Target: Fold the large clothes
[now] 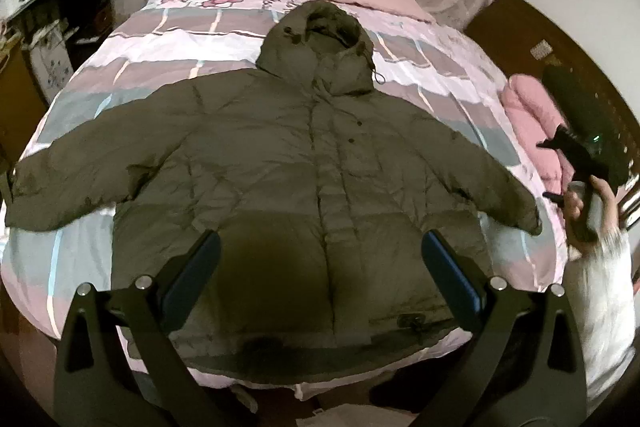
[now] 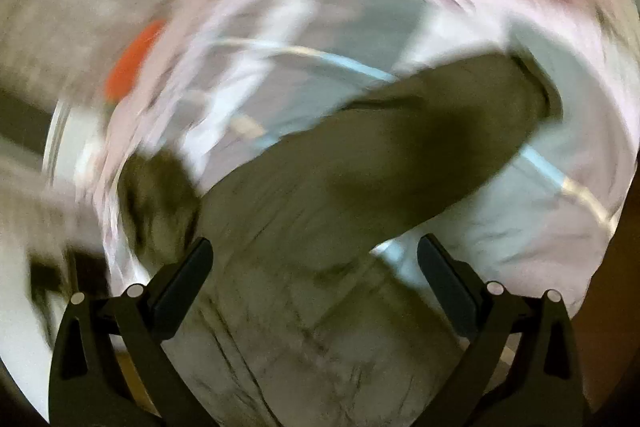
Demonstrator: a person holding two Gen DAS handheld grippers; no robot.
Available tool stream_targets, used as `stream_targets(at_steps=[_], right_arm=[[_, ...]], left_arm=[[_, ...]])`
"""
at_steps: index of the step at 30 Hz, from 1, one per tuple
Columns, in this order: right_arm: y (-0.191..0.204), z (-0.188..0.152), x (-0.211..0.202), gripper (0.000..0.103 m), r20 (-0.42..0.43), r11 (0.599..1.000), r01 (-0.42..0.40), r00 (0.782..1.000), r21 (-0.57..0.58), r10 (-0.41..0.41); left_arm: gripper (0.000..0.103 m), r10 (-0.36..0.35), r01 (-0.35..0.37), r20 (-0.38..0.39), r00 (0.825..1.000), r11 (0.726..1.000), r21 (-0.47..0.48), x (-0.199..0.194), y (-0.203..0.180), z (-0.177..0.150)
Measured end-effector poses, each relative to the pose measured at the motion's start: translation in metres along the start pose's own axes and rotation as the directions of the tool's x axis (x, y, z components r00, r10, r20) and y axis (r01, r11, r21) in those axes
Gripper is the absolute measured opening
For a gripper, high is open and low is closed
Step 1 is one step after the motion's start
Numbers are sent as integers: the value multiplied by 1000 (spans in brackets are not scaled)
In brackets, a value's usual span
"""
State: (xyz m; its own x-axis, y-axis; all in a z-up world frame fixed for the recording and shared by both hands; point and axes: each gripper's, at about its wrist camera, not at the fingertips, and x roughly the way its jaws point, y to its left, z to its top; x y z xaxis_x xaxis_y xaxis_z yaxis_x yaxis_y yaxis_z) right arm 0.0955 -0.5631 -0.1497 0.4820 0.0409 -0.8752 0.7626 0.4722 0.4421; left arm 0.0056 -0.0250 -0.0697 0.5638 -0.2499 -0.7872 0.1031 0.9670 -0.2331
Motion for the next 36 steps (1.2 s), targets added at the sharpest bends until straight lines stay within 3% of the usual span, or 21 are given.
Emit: stream_targets(at_steps=[2, 3, 6, 9, 11, 12, 13, 14, 17, 20, 22, 23, 24, 26, 28, 29, 30, 31, 32, 34, 36], right_arm=[[-40, 23, 26, 102, -23, 991, 123, 992, 51, -122], [-57, 28, 37, 102, -70, 988, 119, 991, 102, -112], [-114, 35, 81, 102, -224, 937, -30, 968, 349, 114], [-135, 43, 97, 99, -229, 923, -3, 968, 385, 99], [-143, 51, 95, 67, -158, 893, -98, 970, 439, 184], [-143, 55, 91, 57, -121, 887, -131, 971, 442, 204], [-141, 61, 87, 34, -95, 894, -150, 973, 422, 208], [-136, 66, 80, 19, -51, 904, -181, 975, 387, 217], [-121, 71, 59, 9, 62, 915, -266, 964, 305, 259], [-93, 74, 35, 8, 119, 926, -319, 946, 202, 300], [-56, 70, 12, 8, 131, 889, -444, 893, 108, 430], [-30, 63, -2, 8, 107, 864, -503, 861, 28, 498], [-8, 57, -10, 8, 75, 845, -533, 842, -37, 534], [52, 19, -34, 8, -80, 759, -597, 796, -261, 599], [95, -22, -43, 12, -226, 664, -633, 769, -398, 598], [121, -57, -47, 22, -332, 589, -658, 749, -469, 573], [135, -77, -46, 34, -395, 544, -677, 734, -496, 553], [150, -105, -44, 72, -485, 490, -695, 718, -526, 499], [161, -132, -42, 96, -554, 450, -698, 716, -557, 425], [166, -159, -44, 96, -601, 407, -691, 722, -597, 344], [159, -158, -52, 96, -605, 423, -690, 721, -587, 338]], left_arm=[[101, 5, -4, -23, 1000, 1000, 19, 12, -7, 6], [101, -3, 4, -41, 999, 1000, 31, 22, -13, 7], [101, -13, 22, -128, 992, 998, 64, 65, -34, 17], [101, -24, 46, -221, 975, 994, 96, 106, -59, 14], [101, -10, 45, -262, 965, 991, 128, 124, -71, 6], [101, 0, 43, -281, 960, 988, 149, 132, -77, 2], [101, 12, 42, -299, 954, 984, 172, 139, -82, -3], [101, 26, 35, -311, 950, 981, 189, 144, -85, -7], [101, 39, 21, -327, 944, 984, 178, 156, -81, -7], [101, 23, 24, -326, 945, 990, 140, 168, -75, -1], [101, 55, -9, -330, 942, 990, 139, 181, -74, 6], [101, 64, -20, -337, 939, 991, 133, 184, -72, 9], [101, 60, -21, -340, 939, 993, 118, 186, -70, 12], [101, 37, -15, -320, 947, 997, 72, 184, -63, 19], [101, 41, -28, -302, 953, 998, 48, 181, -56, 25], [101, 51, -41, -296, 954, 998, 40, 180, -52, 27], [101, 61, -54, -293, 954, 998, 32, 179, -47, 28], [101, 68, -64, -292, 954, 998, 24, 178, -42, 29], [101, 76, -75, -292, 954, 997, 15, 177, -38, 30], [101, 92, -100, -288, 953, 995, -12, 176, -26, 32], [101, 101, -118, -281, 954, 992, -45, 174, -14, 35]])
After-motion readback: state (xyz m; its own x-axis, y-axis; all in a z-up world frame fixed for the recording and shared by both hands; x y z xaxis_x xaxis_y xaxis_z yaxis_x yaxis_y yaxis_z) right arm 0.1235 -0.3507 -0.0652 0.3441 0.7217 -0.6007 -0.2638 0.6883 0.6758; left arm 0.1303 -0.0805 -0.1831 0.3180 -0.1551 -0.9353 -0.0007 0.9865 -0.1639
